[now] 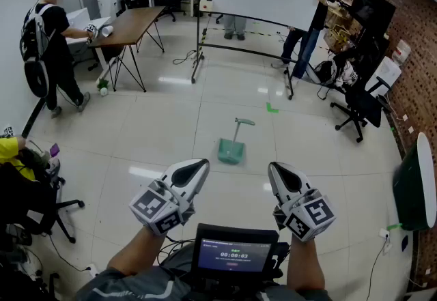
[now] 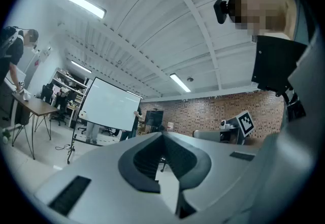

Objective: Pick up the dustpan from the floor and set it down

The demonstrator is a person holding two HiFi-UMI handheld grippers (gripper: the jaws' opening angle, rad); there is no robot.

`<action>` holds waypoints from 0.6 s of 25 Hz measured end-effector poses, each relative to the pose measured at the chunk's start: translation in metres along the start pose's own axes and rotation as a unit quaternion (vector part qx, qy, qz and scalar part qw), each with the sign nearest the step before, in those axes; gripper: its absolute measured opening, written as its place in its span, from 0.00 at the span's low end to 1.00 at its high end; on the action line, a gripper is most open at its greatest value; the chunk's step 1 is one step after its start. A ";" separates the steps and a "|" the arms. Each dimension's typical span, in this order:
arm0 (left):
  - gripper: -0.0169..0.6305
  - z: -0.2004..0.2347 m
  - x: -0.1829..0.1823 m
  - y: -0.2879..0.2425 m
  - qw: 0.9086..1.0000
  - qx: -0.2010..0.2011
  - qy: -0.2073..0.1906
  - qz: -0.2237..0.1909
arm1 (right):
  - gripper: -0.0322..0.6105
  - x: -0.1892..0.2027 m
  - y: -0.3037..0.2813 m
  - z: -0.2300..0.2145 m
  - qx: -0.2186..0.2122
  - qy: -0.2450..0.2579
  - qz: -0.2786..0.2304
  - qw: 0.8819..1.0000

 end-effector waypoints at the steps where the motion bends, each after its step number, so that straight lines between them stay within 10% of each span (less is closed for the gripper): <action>1: 0.06 0.005 0.001 0.000 1.000 0.006 -0.002 0.002 | 0.07 0.003 -0.004 0.000 0.003 -0.001 -0.001 1.000; 8: 0.06 0.042 0.002 -0.006 1.000 0.003 -0.003 -0.001 | 0.07 0.019 -0.038 -0.004 0.003 0.000 -0.004 1.000; 15: 0.06 0.087 -0.010 -0.114 0.999 -0.029 -0.011 -0.009 | 0.07 0.030 -0.095 -0.122 -0.017 -0.008 -0.011 1.000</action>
Point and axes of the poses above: the fingertips, and each gripper's own axes: y backward along the fingers, z to its left, x out of its underside, the point moved 9 cm from there along y, backward along the fingers, and after that the axes turned 11 degrees about y, right-handed, at the moved point
